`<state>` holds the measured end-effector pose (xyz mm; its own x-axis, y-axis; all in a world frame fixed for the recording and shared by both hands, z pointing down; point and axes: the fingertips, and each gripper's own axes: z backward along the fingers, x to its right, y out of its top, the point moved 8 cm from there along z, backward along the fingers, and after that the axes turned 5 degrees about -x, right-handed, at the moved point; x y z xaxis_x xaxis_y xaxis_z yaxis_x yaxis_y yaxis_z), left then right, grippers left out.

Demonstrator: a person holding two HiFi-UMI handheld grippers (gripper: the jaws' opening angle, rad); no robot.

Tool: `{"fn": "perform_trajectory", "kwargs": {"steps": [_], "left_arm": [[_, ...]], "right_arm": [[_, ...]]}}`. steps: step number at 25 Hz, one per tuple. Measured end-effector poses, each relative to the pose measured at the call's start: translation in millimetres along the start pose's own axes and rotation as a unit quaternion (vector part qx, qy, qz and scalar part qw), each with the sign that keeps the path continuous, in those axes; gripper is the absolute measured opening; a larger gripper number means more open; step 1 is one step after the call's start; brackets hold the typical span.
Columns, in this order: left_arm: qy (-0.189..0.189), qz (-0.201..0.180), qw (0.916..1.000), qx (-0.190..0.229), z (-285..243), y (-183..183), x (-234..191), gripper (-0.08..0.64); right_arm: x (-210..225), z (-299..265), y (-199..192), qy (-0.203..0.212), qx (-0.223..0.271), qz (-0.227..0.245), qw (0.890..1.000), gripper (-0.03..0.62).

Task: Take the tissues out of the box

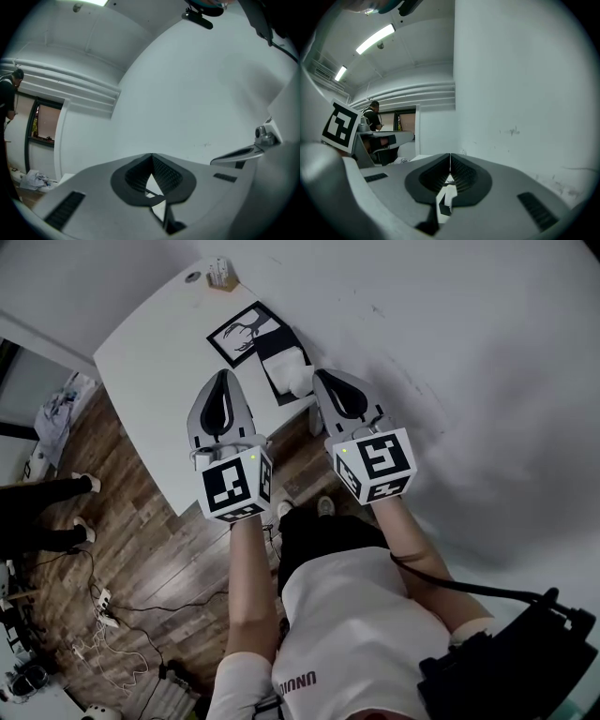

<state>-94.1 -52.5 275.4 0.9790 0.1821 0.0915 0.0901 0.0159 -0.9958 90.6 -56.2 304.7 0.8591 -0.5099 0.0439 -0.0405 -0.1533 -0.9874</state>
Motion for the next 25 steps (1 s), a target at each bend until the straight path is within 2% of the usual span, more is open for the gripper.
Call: {"fn": "perform_trajectory", "kwargs": {"steps": [6,12,25], "left_arm": [[0.002,-0.004,1.0,0.001,-16,-2,-7,0.012],[-0.016,-0.002,0.9999,0.002,-47,-3,-20,0.012],[-0.055,0.0,0.9983,-0.019,-127,-21,-57,0.012]], "right_arm": [[8,-17,-1,0.0,0.001,-0.004,1.0,0.02],[15,-43,0,-0.008,-0.006,0.003,1.0,0.02],[32,-117,-25,-0.017,-0.073,0.004,0.997,0.021]]}}
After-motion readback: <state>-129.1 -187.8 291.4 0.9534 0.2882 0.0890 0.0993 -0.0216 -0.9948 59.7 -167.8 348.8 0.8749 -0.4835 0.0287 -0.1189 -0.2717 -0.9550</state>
